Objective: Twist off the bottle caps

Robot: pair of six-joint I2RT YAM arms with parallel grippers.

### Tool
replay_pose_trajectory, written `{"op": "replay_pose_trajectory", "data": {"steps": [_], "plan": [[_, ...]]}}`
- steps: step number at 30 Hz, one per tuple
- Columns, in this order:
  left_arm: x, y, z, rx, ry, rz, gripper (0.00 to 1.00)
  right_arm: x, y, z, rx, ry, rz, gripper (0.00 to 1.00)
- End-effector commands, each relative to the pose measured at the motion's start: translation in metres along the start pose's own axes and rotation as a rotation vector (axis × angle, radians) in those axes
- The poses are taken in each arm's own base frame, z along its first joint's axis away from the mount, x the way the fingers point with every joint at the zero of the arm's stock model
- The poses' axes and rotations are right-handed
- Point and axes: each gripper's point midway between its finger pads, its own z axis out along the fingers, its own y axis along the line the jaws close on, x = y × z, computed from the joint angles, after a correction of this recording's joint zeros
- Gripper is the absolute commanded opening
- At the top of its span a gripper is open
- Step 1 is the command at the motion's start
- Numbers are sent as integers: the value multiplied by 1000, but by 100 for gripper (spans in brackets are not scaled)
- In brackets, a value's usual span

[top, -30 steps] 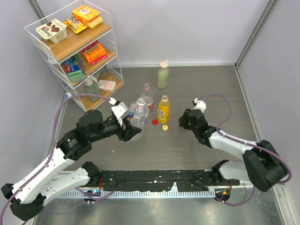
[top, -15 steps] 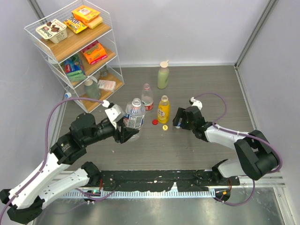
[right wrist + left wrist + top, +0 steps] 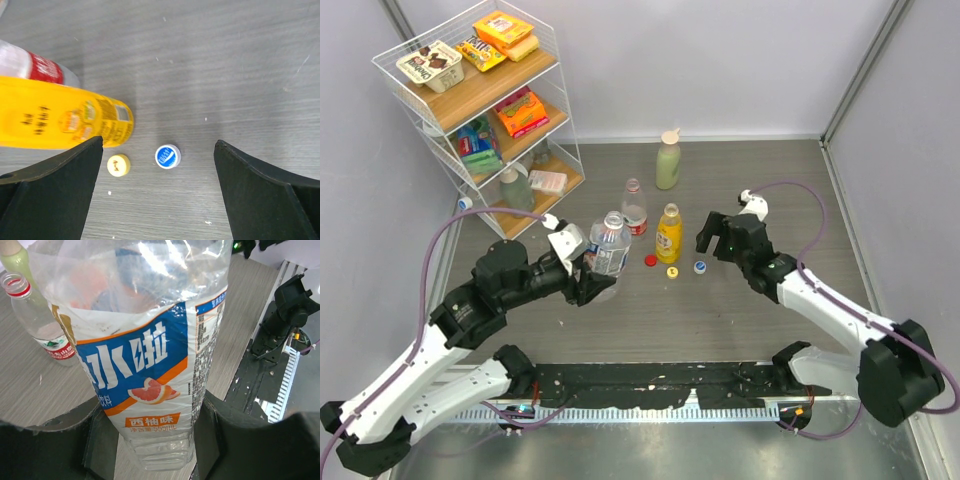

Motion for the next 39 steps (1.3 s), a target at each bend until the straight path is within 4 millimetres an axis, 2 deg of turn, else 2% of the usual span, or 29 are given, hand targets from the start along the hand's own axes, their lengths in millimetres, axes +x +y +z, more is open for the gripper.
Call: {"op": "replay_pose_trajectory", "data": {"steps": [1,4,6,8,11,13,16,18,22,25,26,27,33,36,39], "plan": [[-5,1,1,-5,-9,16,1,-51,15,-28,-40,-124,-7,96],[-4,1,2,-2,-3,13,1,-74,37,-49,-147,-168,-2,96],[-2,0,3,4,6,12,1,-82,53,-60,-236,-183,-17,96],[0,0,3,3,14,8,1,-89,79,-75,-387,-209,-59,96],[1,0,4,6,20,3,2,-85,110,-97,-583,-179,-98,97],[3,-1,6,15,27,0,2,-90,128,-113,-698,-195,-118,97],[5,-5,9,43,45,-2,2,-90,149,-137,-855,-190,-143,98],[6,-9,11,69,55,-3,2,-93,168,-165,-1015,-207,-174,99],[8,-23,13,161,73,-2,2,-98,186,-205,-1225,-265,-198,100],[8,-31,13,206,74,0,2,-101,197,-217,-1306,-255,-175,100],[8,-33,13,221,71,2,2,-104,203,-226,-1353,-271,-191,100],[7,-36,13,237,71,0,2,-99,208,-226,-1374,-240,-179,100],[10,-41,13,267,84,-5,2,-91,238,-254,-1543,-234,-193,100],[10,-43,13,283,85,-6,2,-87,249,-259,-1576,-229,-195,100],[12,-43,14,286,91,-11,2,-84,257,-261,-1596,-214,-192,91]]}}
